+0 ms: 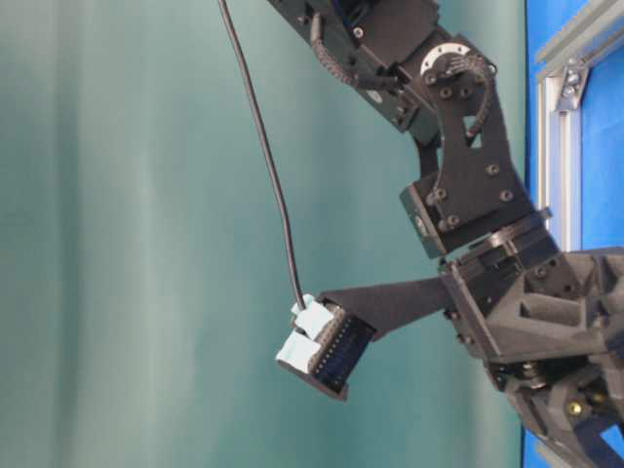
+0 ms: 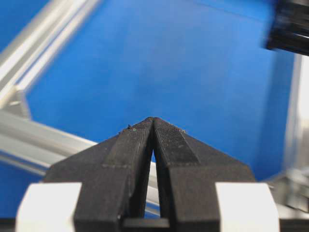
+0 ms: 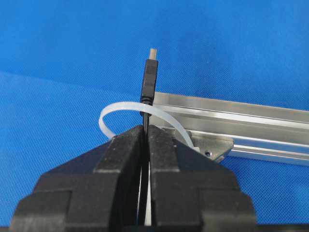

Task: Insert the wire through the string loop located on the left side.
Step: 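Move the open left gripper toward the plug protruding from the loop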

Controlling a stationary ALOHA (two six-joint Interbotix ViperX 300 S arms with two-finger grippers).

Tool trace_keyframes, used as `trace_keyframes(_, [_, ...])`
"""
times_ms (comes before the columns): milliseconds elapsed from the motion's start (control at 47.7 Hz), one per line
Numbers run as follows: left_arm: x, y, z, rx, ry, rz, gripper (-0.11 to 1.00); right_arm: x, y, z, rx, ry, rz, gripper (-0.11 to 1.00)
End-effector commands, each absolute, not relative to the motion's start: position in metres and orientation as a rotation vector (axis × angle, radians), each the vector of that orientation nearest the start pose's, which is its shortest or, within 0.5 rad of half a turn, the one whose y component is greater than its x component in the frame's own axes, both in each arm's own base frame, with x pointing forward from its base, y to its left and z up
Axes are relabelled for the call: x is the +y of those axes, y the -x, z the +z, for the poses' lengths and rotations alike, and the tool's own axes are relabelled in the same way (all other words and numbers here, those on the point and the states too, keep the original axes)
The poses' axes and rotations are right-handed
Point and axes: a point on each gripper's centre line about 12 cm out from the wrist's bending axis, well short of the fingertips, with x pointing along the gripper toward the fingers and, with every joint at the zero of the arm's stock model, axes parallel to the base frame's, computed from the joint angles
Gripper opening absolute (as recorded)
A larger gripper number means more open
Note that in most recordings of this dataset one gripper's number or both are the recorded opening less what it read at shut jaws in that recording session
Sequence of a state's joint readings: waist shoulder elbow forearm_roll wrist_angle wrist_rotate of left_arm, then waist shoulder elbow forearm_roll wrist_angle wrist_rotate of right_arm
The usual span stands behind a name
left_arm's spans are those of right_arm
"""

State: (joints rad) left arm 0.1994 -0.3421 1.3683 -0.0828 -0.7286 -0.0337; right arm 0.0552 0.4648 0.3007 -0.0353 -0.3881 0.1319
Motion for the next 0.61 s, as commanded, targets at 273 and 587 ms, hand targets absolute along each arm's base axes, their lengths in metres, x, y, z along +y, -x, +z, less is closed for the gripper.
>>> trace_keyframes(273, [-0.014, -0.21, 0.152, 0.225, 0.068, -0.034, 0.0, 0.029, -0.517, 0.134, 0.339, -0.093, 0.049, -0.1])
trace_keyframes(587, [-0.05, -0.204, 0.156, 0.283, 0.038, -0.208, 0.0, 0.029, -0.517, 0.134, 0.339, -0.093, 0.049, -0.1])
